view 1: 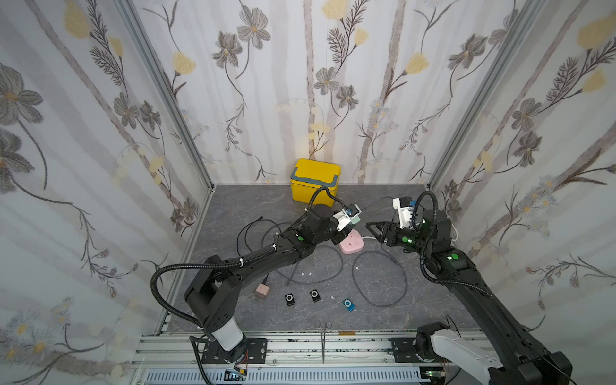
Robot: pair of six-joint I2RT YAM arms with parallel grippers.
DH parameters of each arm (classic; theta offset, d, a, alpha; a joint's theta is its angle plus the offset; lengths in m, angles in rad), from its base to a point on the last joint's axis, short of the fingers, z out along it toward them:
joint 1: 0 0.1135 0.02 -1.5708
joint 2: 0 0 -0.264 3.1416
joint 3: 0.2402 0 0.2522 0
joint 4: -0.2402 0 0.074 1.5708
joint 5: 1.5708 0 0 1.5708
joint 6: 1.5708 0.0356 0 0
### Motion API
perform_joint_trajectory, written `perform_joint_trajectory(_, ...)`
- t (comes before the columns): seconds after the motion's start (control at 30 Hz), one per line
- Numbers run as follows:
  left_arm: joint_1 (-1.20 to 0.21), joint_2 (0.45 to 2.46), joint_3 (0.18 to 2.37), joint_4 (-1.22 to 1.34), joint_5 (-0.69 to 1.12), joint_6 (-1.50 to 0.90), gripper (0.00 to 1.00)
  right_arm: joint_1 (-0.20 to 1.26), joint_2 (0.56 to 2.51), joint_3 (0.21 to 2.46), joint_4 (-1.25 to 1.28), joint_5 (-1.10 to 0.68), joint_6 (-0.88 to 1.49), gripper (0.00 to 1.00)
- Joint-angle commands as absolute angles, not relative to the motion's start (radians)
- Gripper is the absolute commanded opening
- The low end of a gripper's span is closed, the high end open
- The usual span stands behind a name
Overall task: Charge mp3
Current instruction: Insert the plug into the socket.
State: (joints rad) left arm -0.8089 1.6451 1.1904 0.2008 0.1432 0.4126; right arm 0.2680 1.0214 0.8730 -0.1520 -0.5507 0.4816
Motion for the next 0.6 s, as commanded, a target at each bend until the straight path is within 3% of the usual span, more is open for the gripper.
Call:
perform_joint_trajectory(0.0, -0.808, 1.628, 1.175, 0.264, 0.196, 0.428, 0.09, 0.270, 1.045, 0.874, -0.074, -0.537, 0.495, 0.66)
perform_joint_trajectory(0.57, -0.814, 1.624, 1.140, 0.303, 0.296, 0.434, 0.09, 0.282, 1.208, 0.894, 0.016, -0.627, 0.496, 0.57)
